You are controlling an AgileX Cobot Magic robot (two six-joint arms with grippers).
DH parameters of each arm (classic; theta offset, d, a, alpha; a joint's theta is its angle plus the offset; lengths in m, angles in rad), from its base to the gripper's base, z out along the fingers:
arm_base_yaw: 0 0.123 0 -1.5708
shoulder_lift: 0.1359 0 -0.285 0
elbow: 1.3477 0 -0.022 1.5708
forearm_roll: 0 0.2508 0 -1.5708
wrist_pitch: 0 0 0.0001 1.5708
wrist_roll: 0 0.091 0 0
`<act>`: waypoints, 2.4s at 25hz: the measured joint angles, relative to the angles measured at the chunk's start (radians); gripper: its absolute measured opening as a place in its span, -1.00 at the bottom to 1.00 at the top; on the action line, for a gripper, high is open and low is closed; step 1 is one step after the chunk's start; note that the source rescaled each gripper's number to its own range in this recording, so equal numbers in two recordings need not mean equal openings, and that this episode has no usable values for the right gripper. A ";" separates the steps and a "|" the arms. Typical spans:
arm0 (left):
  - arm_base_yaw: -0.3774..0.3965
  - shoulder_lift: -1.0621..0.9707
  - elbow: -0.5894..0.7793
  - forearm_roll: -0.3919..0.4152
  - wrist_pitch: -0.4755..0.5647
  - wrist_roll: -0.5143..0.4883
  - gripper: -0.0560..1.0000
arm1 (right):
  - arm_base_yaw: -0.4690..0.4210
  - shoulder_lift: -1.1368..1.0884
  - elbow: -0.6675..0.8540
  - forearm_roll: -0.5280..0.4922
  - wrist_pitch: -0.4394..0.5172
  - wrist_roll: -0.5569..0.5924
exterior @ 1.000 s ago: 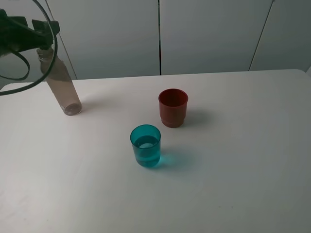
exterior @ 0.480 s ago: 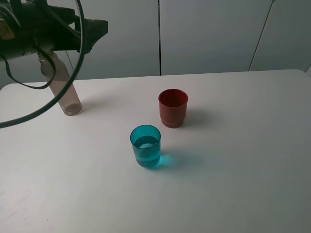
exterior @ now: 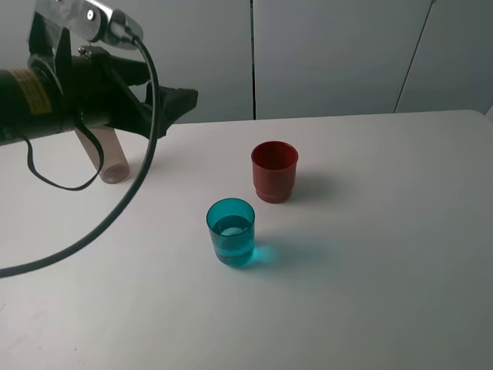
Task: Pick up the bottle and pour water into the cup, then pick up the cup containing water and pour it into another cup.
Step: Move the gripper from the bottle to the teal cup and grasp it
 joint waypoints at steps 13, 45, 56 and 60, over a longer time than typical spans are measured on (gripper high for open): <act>0.028 0.228 0.113 0.277 -0.130 -0.047 1.00 | 0.000 0.000 0.000 0.000 0.000 0.000; 0.402 0.667 -0.093 1.109 -0.642 -0.046 1.00 | 0.000 0.000 0.000 0.000 0.000 0.000; 0.402 0.811 -0.219 1.132 -0.781 -0.021 1.00 | 0.000 0.000 0.000 0.000 0.000 0.000; 0.402 0.834 -0.233 1.136 -0.783 -0.021 1.00 | 0.000 0.000 0.000 0.000 0.000 0.000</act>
